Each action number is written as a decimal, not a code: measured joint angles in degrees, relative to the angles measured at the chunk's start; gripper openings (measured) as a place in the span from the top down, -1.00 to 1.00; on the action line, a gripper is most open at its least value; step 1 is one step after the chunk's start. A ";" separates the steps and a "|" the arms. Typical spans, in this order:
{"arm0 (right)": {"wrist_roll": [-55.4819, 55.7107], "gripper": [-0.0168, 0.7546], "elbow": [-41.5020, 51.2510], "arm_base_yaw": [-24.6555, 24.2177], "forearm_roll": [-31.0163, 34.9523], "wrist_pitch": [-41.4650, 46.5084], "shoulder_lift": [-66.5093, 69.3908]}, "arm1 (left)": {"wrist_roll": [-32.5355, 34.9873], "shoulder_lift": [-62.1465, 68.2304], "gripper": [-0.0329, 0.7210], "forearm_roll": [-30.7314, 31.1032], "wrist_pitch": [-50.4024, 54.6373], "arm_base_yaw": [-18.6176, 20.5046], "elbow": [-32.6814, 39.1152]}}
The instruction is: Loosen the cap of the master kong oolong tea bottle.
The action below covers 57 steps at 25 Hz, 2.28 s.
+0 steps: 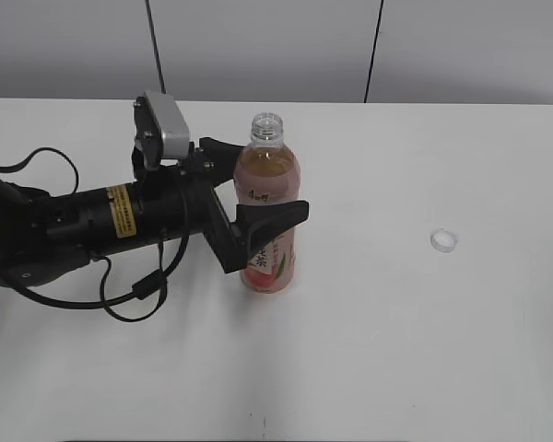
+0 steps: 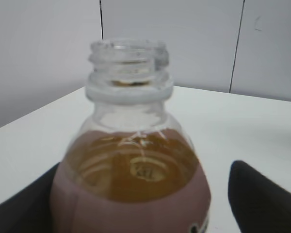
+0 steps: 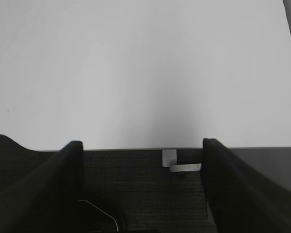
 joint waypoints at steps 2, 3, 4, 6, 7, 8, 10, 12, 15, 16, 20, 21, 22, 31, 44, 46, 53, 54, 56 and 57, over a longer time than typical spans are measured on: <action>-0.01 -0.51 0.00 0.00 0.00 0.00 0.00 | -0.13 0.00 -0.66 0.07 0.00 0.04 0.00; -0.06 -0.51 0.00 0.00 0.00 0.00 0.00 | -0.40 0.00 -0.66 0.19 -0.06 0.20 0.00; -0.06 -0.51 0.00 0.00 0.00 0.00 0.00 | -1.25 0.00 -0.66 0.27 -0.06 0.46 0.00; -0.12 -0.51 0.00 0.00 0.00 0.00 0.00 | -2.78 0.00 -0.66 1.09 -0.06 1.32 0.00; -0.12 -0.51 0.00 0.00 0.00 0.00 0.00 | -3.33 0.00 -0.66 1.57 -0.06 1.91 0.00; -0.12 -0.51 0.00 0.00 0.00 0.00 0.00 | -3.83 0.00 -0.66 1.94 -0.06 2.40 0.00; -0.40 -0.51 0.00 0.00 0.00 0.00 0.00 | -4.84 -0.05 -0.66 2.72 -0.06 3.22 0.00; -0.87 -0.51 0.00 0.00 0.00 0.00 0.00 | -5.37 -0.11 -0.66 3.95 -0.06 3.45 0.00; -1.07 -0.51 0.00 0.00 0.00 0.00 0.00 | -5.90 -0.23 -0.66 5.47 -0.11 3.45 0.00; -1.07 -0.51 0.00 0.00 0.00 0.00 0.00 | -6.13 -0.52 -0.66 5.76 -0.11 3.45 0.00; -1.21 -0.51 0.00 0.00 0.00 0.00 0.00 | -6.37 -1.93 -0.66 6.58 -0.04 3.81 0.00; -1.23 -0.51 0.00 0.00 0.00 0.00 0.00 | -6.44 -2.36 -0.66 6.88 -0.10 3.93 0.00; -1.28 -0.51 0.00 0.00 0.00 0.00 0.00 | -6.57 -2.67 -0.66 7.10 -0.10 3.98 0.00; -1.57 -0.51 0.00 0.00 0.00 0.00 0.00 | -12.00 -3.52 -0.66 9.03 -0.10 4.50 0.00; -2.11 -0.51 0.00 0.00 -0.11 0.00 0.00 | -17.92 -6.05 -0.66 14.02 2.03 7.40 0.00; -2.11 -0.51 0.00 0.00 -0.11 0.00 0.00 | -18.93 -7.81 -0.66 15.46 3.67 7.45 0.00; -2.11 -0.51 0.00 0.00 -0.16 0.00 0.00 | -24.68 -12.94 -0.66 20.46 10.50 7.45 0.00; -2.13 -0.51 0.00 0.00 -0.16 0.00 0.00 | -25.53 -13.49 -0.66 20.90 11.34 7.45 0.00; -2.13 -0.51 0.00 0.00 -0.16 0.00 0.00 | -27.40 -14.77 -0.66 22.09 12.51 7.45 0.00; -2.18 -0.51 0.00 0.00 -0.16 0.00 0.00 | -28.27 -15.47 -0.66 22.72 12.92 7.45 0.00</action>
